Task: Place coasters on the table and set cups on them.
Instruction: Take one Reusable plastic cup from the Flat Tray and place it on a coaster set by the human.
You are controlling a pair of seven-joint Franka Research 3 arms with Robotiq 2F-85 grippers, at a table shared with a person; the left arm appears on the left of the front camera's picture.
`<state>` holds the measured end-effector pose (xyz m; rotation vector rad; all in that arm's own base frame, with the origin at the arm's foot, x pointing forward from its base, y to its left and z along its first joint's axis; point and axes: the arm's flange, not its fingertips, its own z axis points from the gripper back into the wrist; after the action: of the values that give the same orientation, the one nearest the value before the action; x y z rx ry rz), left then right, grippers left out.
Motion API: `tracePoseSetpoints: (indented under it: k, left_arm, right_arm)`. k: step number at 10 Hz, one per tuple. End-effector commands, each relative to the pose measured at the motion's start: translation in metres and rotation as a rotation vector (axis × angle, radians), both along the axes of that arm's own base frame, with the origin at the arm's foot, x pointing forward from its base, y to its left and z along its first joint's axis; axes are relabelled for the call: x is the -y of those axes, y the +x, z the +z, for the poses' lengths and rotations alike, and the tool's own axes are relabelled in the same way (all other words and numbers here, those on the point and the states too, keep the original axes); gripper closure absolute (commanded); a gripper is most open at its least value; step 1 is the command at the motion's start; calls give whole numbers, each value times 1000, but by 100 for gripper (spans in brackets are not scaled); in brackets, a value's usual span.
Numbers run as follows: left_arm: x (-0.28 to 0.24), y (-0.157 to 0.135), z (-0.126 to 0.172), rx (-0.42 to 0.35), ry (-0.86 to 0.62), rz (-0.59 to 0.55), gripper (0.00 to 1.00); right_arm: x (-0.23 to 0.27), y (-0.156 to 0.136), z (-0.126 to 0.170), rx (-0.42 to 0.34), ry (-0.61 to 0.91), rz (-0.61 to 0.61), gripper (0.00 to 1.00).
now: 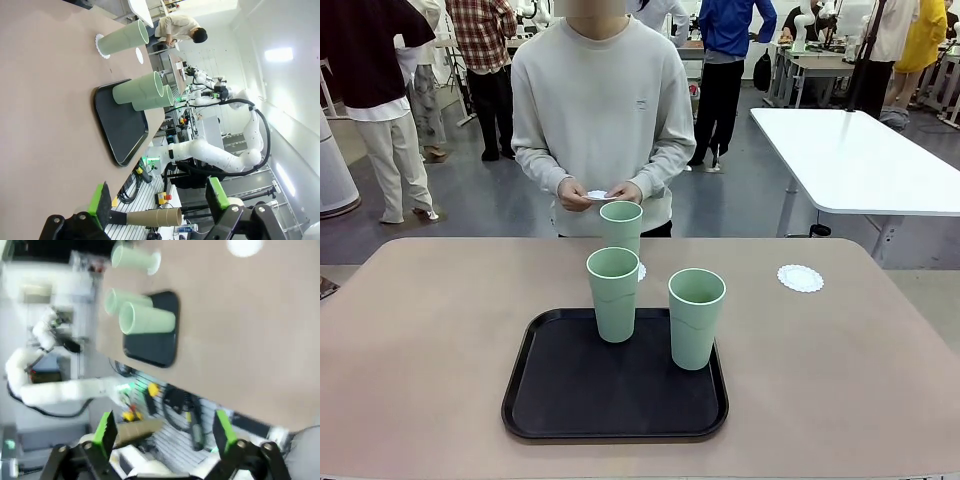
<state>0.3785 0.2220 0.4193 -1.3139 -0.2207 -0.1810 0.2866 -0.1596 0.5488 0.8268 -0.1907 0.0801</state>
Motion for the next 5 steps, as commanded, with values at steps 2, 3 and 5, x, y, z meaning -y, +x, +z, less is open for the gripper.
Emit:
tracePoseSetpoints:
  k: [2,3,5]
  left_arm:
    - [0,-1,2,3,0,-2,0]
    - [0,-1,2,3,0,-2,0]
    - [0,-1,2,3,0,-2,0]
  right_arm:
    - [-48,69,1,257,-143,163,0]
    - [-74,76,0,375,-154,170,0]
    - [-113,89,-3,584,-226,158,0]
